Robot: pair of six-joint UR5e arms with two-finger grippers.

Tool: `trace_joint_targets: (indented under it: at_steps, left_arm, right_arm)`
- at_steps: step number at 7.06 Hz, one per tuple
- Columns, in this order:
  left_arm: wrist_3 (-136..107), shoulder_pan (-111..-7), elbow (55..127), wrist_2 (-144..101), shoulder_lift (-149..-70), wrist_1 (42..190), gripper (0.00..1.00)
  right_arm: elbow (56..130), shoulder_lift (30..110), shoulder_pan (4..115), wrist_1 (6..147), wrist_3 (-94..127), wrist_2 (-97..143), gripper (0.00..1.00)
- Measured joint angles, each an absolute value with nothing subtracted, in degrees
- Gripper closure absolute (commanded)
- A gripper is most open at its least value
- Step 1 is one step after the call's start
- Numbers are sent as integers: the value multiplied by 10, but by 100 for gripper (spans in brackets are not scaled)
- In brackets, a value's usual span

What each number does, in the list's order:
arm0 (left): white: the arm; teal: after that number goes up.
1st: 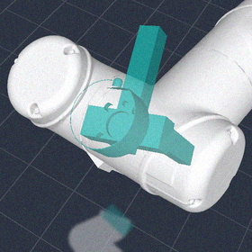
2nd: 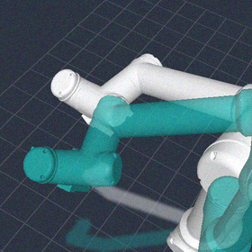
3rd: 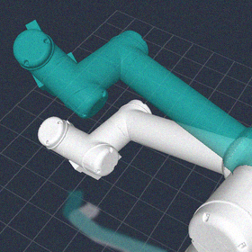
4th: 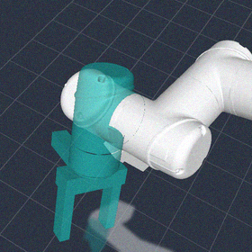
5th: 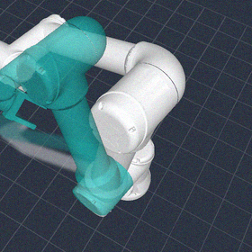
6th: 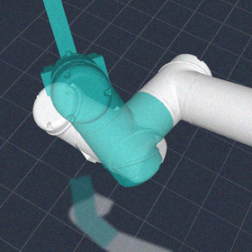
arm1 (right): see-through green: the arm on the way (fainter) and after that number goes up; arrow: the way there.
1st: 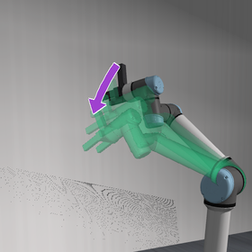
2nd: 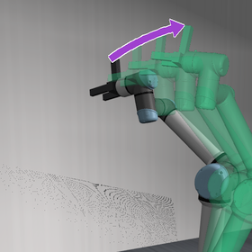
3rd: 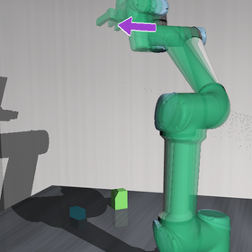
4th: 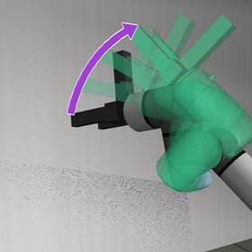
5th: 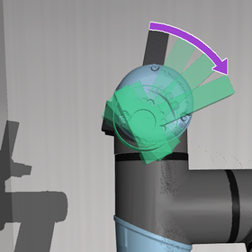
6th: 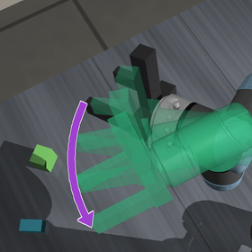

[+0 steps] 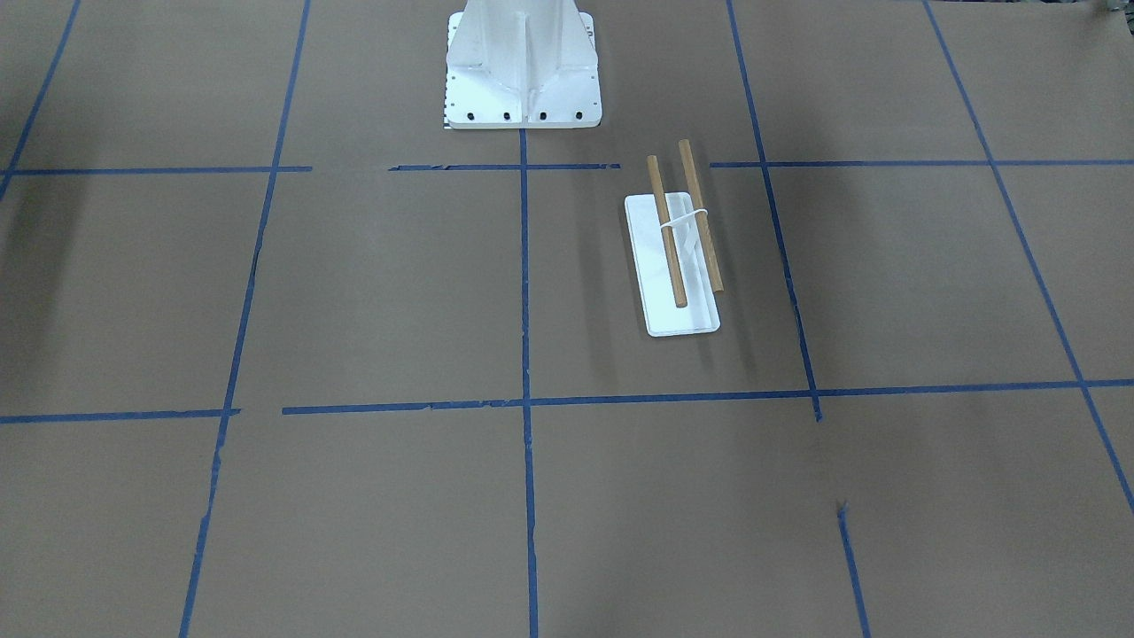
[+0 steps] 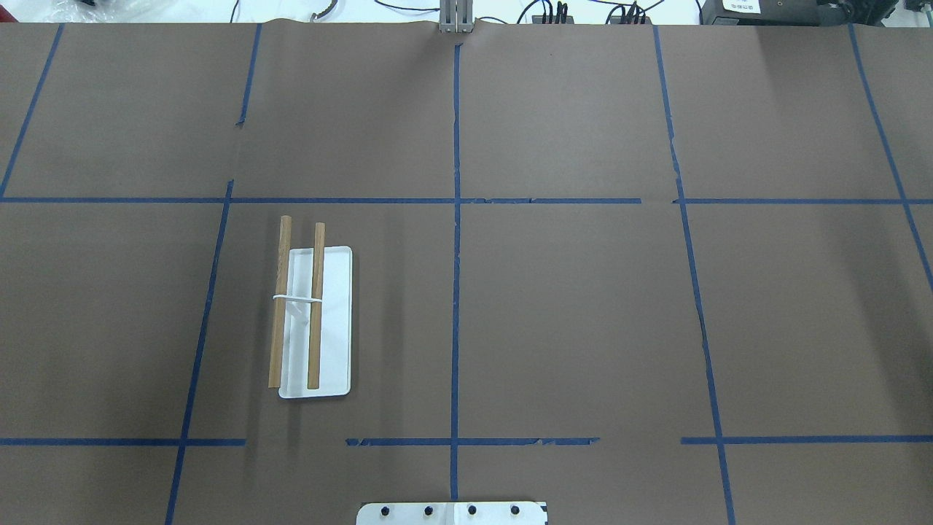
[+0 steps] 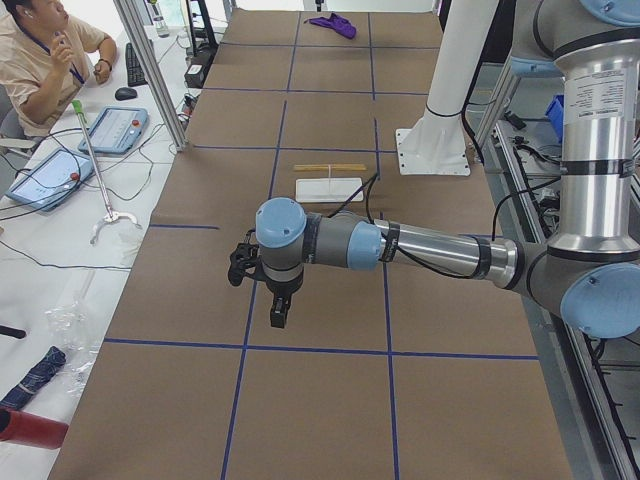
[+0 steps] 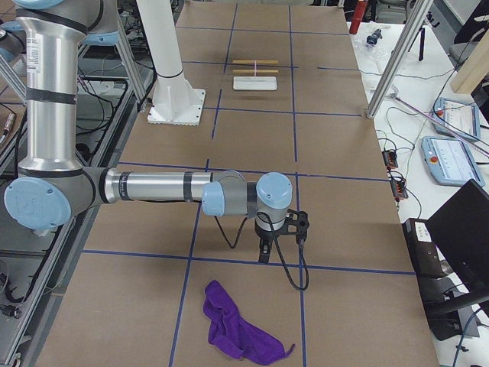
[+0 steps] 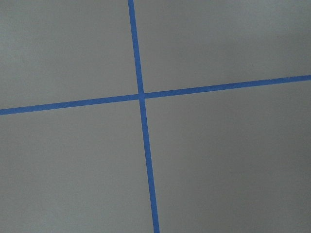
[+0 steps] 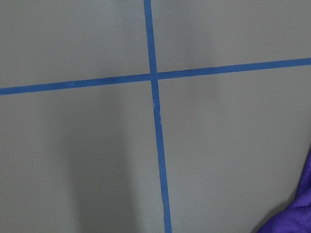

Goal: Hang towel on rack

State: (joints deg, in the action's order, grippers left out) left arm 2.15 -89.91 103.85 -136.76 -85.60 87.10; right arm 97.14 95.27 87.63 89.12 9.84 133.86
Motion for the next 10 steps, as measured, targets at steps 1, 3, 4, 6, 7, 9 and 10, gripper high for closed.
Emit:
trace_joint_targets:
  at_steps: [1,3,4,6,7,9,10]
  left_arm:
    - [22,-899,1040,-1367,-857,871,0]
    - [23,-899,1046,-1365,-860,870,0]
    - [27,-897,1049,-1354,-860,873,0]
    - [36,-889,1056,-1318,-867,889,0]
    - [34,-888,1059,-1313,-881,894,0]
    - [33,-887,1059,-1320,-909,904,0]
    - [33,-887,1059,-1326,-920,930,0]
  right_arm:
    - [971,953,876,891,98,1339,0]
    - [972,952,876,889,97,1339,0]
    - [972,954,876,873,93,1339,0]
    - [966,970,876,784,87,1339,0]
    - [965,979,874,723,87,1344,0]
    - [963,1004,857,603,92,1359,0]
    - [963,1013,853,578,94,1365,0]
